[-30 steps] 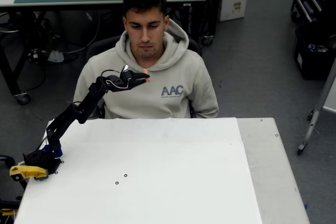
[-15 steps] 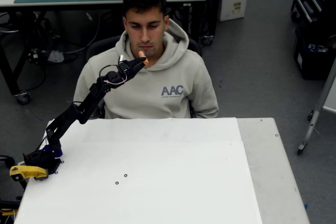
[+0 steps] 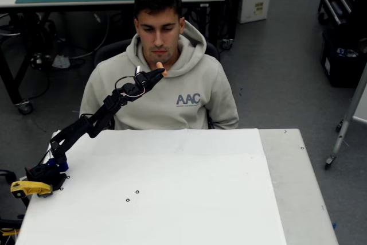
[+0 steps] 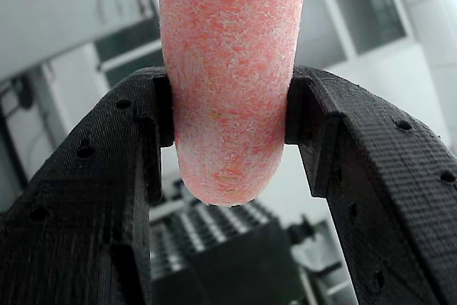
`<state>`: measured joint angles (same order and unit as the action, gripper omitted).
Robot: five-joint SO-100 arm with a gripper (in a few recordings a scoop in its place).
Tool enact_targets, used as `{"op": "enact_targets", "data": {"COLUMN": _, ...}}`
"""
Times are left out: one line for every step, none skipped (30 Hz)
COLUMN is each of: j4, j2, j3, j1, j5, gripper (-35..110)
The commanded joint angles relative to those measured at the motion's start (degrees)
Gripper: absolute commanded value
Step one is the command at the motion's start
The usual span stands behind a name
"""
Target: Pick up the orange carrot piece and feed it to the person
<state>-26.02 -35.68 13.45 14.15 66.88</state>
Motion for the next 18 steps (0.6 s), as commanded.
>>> {"op": "enact_targets", "data": {"j4": 1.58, "j2": -2.55, "j3": 4.04, "j1": 0.18, "j5": 0.44, "gripper": -3}}
{"op": "enact_targets", "data": {"j4": 1.58, "j2": -2.55, "j3": 4.04, "j1": -0.09, "j5": 0.44, "gripper": -3}}
{"op": "enact_targets", "data": {"j4": 1.58, "j2": -2.55, "j3": 4.04, "j1": -0.62, "j5": 0.44, "gripper": -3}}
{"op": "enact_targets", "data": {"j4": 1.58, "j2": -2.55, "j3": 4.04, "j1": -1.05, "j5": 0.44, "gripper": -3}}
{"op": "enact_targets", "data": {"j4": 1.58, "j2": -2.55, "j3": 4.04, "j1": -1.41, "j5": 0.44, "gripper": -3}}
{"op": "enact_targets", "data": {"j4": 1.58, "j2": -2.55, "j3": 4.04, "j1": -1.76, "j5": 0.44, "gripper": -3}}
{"op": "enact_targets", "data": {"j4": 1.58, "j2": -2.55, "j3": 4.04, "j1": -2.11, "j5": 0.44, "gripper": -3}}
{"op": "enact_targets", "data": {"j4": 1.58, "j2": -2.55, "j3": 4.04, "j1": -2.37, "j5": 0.44, "gripper": -3}}
{"op": "enact_targets", "data": {"j4": 1.58, "j2": -2.55, "j3": 4.04, "j1": -2.55, "j5": 0.44, "gripper": -3}}
{"op": "enact_targets", "data": {"j4": 1.58, "j2": -2.46, "j3": 4.04, "j1": -2.64, "j5": 0.44, "gripper": -3}}
{"op": "enact_targets", "data": {"j4": 1.58, "j2": -2.46, "j3": 4.04, "j1": -2.72, "j5": 0.44, "gripper": -3}}
{"op": "enact_targets", "data": {"j4": 1.58, "j2": -2.46, "j3": 4.04, "j1": -2.72, "j5": 0.44, "gripper": -3}}
{"op": "enact_targets", "data": {"j4": 1.58, "j2": -2.46, "j3": 4.04, "j1": -2.72, "j5": 0.44, "gripper": -3}}
{"op": "enact_targets", "data": {"j4": 1.32, "j2": -2.46, "j3": 4.04, "j1": -2.64, "j5": 0.53, "gripper": -3}}
{"op": "enact_targets", "data": {"j4": 1.23, "j2": -2.46, "j3": 4.04, "j1": -2.55, "j5": 0.53, "gripper": -3}}
{"op": "enact_targets", "data": {"j4": 0.97, "j2": -2.46, "j3": 4.04, "j1": -2.46, "j5": 0.53, "gripper": -3}}
{"op": "enact_targets", "data": {"j4": 0.97, "j2": -2.46, "j3": 4.04, "j1": -2.46, "j5": 0.53, "gripper": -3}}
{"op": "enact_targets", "data": {"j4": 0.88, "j2": -2.46, "j3": 4.04, "j1": -2.46, "j5": 0.53, "gripper": -3}}
